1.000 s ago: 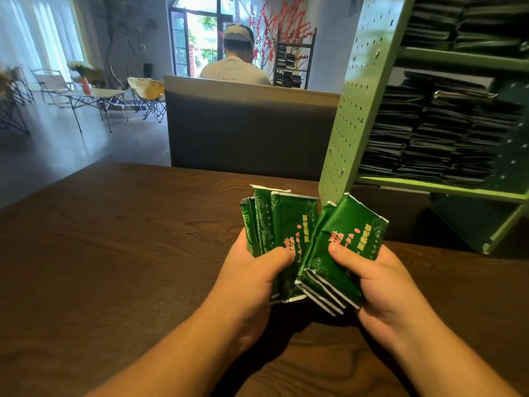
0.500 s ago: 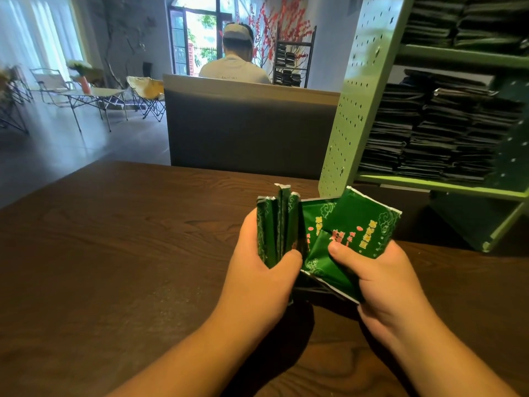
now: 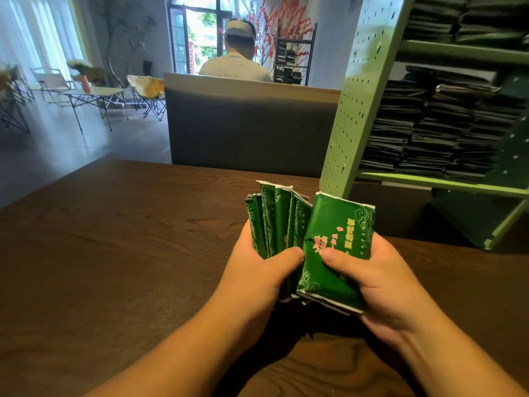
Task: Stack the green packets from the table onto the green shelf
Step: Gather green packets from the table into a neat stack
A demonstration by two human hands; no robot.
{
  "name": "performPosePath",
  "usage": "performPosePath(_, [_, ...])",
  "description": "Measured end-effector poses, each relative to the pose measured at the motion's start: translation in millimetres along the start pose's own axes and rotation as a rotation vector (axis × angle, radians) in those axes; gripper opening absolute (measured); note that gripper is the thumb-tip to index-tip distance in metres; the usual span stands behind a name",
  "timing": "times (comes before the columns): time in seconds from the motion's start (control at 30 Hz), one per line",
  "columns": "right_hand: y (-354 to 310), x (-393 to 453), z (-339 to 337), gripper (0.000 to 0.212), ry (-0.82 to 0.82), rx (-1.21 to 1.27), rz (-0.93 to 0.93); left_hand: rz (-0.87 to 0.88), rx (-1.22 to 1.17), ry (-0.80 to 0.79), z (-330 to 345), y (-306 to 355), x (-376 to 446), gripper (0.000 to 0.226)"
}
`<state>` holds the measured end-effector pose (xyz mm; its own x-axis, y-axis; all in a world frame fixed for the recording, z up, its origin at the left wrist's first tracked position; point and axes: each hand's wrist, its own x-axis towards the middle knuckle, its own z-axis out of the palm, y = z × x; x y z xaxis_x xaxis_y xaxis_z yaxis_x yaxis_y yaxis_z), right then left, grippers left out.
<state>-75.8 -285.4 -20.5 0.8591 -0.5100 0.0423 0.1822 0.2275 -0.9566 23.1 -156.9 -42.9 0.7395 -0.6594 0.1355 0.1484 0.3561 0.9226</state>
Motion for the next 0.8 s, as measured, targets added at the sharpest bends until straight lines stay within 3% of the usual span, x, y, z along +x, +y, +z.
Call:
performPosePath(0.13, [3,2,-3,0.062,0.046,-0.168,-0.066,-0.01,-0.017,-0.07,-1,1,-1,0.057])
performPosePath(0.3, [5,5,-10,0.084,-0.16,0.007,0.073,-0.038,0.009,-0.144,-5,3,-2,0.06])
performPosePath(0.37, [5,2,-8,0.078,-0.206,0.056,0.081,-0.035,0.08,-0.17,-7,4,-1,0.055])
performPosePath(0.43, [4,0,-6,0.07,-0.141,0.035,0.05,0.011,0.188,-0.143,-9,6,0,0.051])
performPosePath(0.5, [2,-1,-4,0.069,-0.048,-0.108,-0.032,0.09,0.302,-0.092,-10,5,0,0.058])
performPosePath(0.63, [1,-6,2,0.087,0.028,-0.509,-0.181,0.139,0.42,-0.075,-6,4,-9,0.094])
performPosePath(0.8, [7,-5,5,0.106,-0.097,-0.598,-0.108,0.071,0.385,-0.133,0,2,-12,0.106])
